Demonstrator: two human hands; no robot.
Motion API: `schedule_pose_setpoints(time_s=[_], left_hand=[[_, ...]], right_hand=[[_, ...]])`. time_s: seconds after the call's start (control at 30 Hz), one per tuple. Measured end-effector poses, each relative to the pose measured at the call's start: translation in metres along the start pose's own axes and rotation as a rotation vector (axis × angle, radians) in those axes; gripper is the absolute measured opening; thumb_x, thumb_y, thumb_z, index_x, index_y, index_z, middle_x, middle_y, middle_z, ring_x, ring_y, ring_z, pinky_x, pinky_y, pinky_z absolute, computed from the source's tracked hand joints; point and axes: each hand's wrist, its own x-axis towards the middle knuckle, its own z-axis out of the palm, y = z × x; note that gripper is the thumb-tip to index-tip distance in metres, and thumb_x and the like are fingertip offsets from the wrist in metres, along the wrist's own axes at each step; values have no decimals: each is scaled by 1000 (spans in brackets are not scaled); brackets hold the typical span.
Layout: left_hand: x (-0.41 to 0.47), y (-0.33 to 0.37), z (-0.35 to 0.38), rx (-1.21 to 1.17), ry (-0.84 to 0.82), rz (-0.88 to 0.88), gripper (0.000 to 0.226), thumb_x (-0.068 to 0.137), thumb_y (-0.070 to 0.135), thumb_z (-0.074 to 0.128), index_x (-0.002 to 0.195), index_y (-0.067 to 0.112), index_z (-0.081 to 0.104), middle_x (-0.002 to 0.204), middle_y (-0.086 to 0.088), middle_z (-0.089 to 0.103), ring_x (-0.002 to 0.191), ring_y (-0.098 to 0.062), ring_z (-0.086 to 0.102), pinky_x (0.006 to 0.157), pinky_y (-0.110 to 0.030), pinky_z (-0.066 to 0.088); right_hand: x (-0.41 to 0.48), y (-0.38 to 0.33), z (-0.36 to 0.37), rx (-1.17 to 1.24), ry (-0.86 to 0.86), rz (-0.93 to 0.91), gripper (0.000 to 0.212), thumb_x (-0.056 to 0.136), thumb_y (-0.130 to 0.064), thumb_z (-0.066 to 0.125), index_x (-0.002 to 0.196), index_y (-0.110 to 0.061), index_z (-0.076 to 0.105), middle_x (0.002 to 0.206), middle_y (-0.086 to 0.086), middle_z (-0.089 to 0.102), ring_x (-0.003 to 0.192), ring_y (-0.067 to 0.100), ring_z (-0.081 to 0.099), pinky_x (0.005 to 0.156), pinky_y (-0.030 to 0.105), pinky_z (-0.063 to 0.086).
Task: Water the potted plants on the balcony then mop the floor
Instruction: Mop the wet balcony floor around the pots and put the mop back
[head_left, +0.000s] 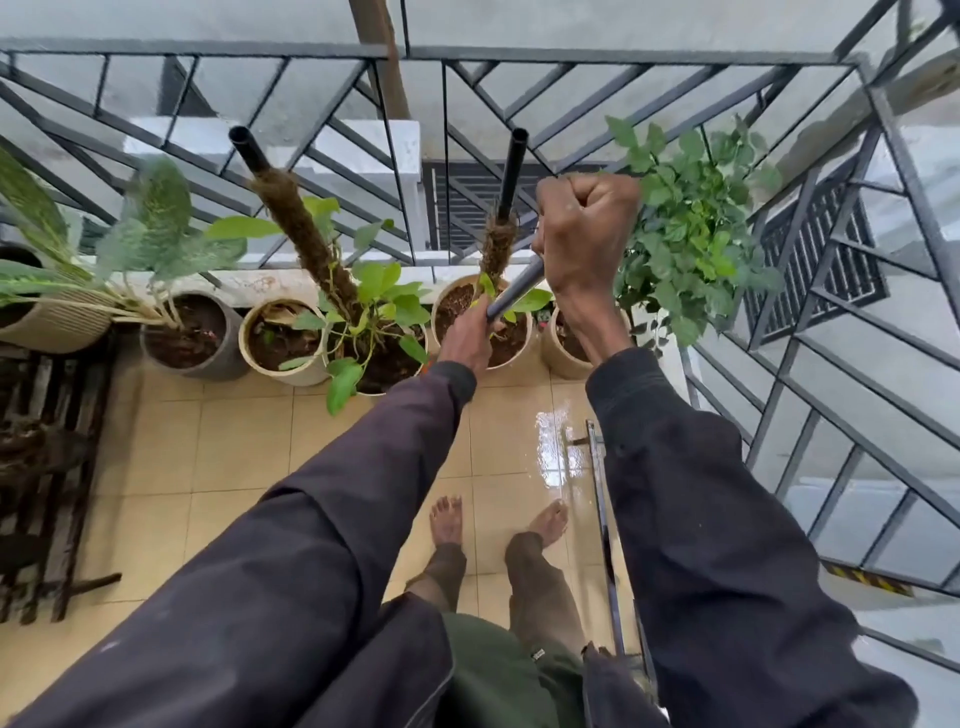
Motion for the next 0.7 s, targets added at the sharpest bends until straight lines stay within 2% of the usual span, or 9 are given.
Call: schedule_pose_setpoints(time_s=[0.13, 0.27, 0.43, 0.5, 0.63, 0.7], left_hand=[[-31, -1, 5, 57, 1, -33, 18, 105, 12, 50, 123, 7, 52, 103, -24, 65, 86, -42, 65, 70, -48, 49], [-82, -21, 20, 34, -29, -110, 25, 105, 13, 50, 130, 13, 48, 116, -25, 62, 96, -42, 65, 82, -55, 56], [-141, -45, 33, 213, -82, -152, 39, 107, 12, 45, 146, 13, 44, 120, -15, 66, 100, -36, 66, 84, -51, 56], [-140, -43, 30, 217, -32, -121, 39, 107, 12, 44, 146, 12, 44, 119, -16, 66, 99, -38, 67, 82, -52, 56], [-110, -11, 12, 175, 67, -61, 36, 107, 11, 46, 143, 10, 46, 116, -18, 65, 94, -41, 65, 78, -53, 52], [-90, 8, 1, 165, 100, 2, 34, 107, 9, 47, 141, 8, 47, 115, -18, 63, 91, -40, 65, 77, -52, 53]], right_hand=[[7, 8, -4, 89, -63, 90, 28, 75, -4, 59, 53, 10, 50, 41, 0, 37, 34, 17, 36, 39, 31, 34], [-19, 26, -21, 146, -93, 203, 28, 77, -5, 57, 50, -6, 50, 37, -8, 36, 32, 13, 35, 41, 21, 33], [-62, 39, -40, 246, -155, 319, 35, 79, 1, 53, 48, -15, 46, 39, -12, 36, 34, 12, 32, 44, 29, 30], [-61, 26, -40, 261, -170, 287, 41, 78, 1, 53, 45, -25, 51, 39, -14, 37, 33, 12, 33, 42, 24, 31], [-37, -15, -35, 285, -168, 133, 44, 76, 3, 53, 44, -27, 51, 40, -15, 37, 33, 12, 33, 41, 20, 31], [-25, -30, -34, 290, -150, 61, 39, 76, 4, 54, 48, -23, 50, 40, -13, 37, 34, 13, 32, 42, 20, 31]])
